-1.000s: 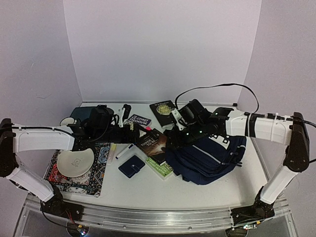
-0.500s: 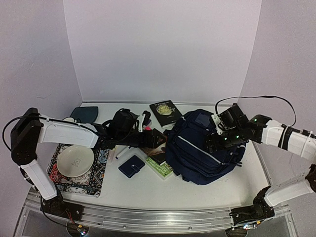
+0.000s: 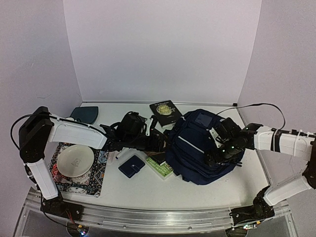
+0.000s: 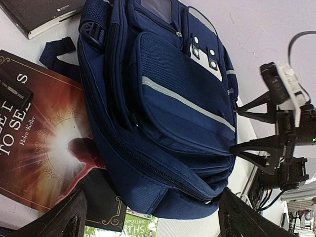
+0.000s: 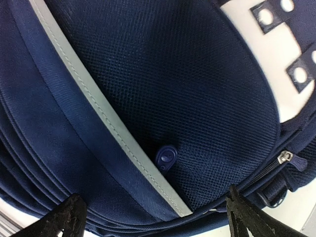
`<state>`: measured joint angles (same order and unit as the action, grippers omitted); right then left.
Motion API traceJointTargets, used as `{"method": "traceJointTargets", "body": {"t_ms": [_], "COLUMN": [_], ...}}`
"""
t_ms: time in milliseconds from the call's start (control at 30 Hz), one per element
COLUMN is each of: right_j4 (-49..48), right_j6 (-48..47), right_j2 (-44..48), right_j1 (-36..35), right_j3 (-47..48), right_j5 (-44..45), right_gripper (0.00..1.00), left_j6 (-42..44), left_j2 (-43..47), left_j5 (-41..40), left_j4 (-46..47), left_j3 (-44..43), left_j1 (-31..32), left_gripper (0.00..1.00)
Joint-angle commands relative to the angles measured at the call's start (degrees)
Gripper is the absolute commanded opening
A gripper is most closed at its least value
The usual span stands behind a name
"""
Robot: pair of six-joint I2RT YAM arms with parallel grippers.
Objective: Pack the student bag
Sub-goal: Hold the student bag at the center of the board.
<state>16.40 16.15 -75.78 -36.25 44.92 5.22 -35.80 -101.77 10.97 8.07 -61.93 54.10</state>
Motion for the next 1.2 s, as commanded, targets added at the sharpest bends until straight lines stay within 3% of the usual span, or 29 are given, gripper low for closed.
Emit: {"method": "traceJointTargets", "body": {"t_ms": [0, 267, 500, 667, 767, 1033, 1100, 1167], "right_j4": [0.2, -7.0, -8.8, -8.8, -7.7, 3.4, 5.4, 7.2], "right_j6": [-1.7, 2.6, 5.8, 6.4, 6.1, 5.1, 5.2, 5.5], "right_j2": [-4.1, -7.5, -11.0, -10.3, -8.0, -1.2, 0.3, 1.8], "right_j1": [0.0, -2.2, -7.6, -8.1, -8.2, -7.9, -7.5, -7.0], "right_j3": [-1.0, 0.6, 5.0, 6.2, 6.0, 4.6, 3.9, 3.3], "right_j5": [-0.9, -11.9, -10.5, -9.4, -7.3, 2.0, 2.7, 3.1], "right_gripper": [0.98, 0.90, 0.84, 0.82, 0.83, 0.90, 0.92, 0.94], "left_j6": [-0.4, -0.9, -1.6, -2.0, -1.7, 0.1, 0.9, 1.3], "left_j2": [-1.2, -3.0, -6.5, -9.1, -10.1, -10.3, -9.8, -9.1], "left_j5": [0.9, 1.5, 3.3, 4.4, 3.7, 1.1, -0.1, -0.4], "left_j4": [2.1, 2.2, 2.3, 2.2, 2.2, 1.5, 1.0, 0.8], "left_j3": [-2.3, -3.6, -6.7, -8.9, -9.0, -8.6, -8.8, -8.6], "left_j1": [0.4, 0.9, 1.7, 1.8, 1.8, 1.7, 1.5, 1.0], "left_gripper": [0.93, 0.93, 0.92, 0.83, 0.69, 0.13, 0.03, 0.00]}}
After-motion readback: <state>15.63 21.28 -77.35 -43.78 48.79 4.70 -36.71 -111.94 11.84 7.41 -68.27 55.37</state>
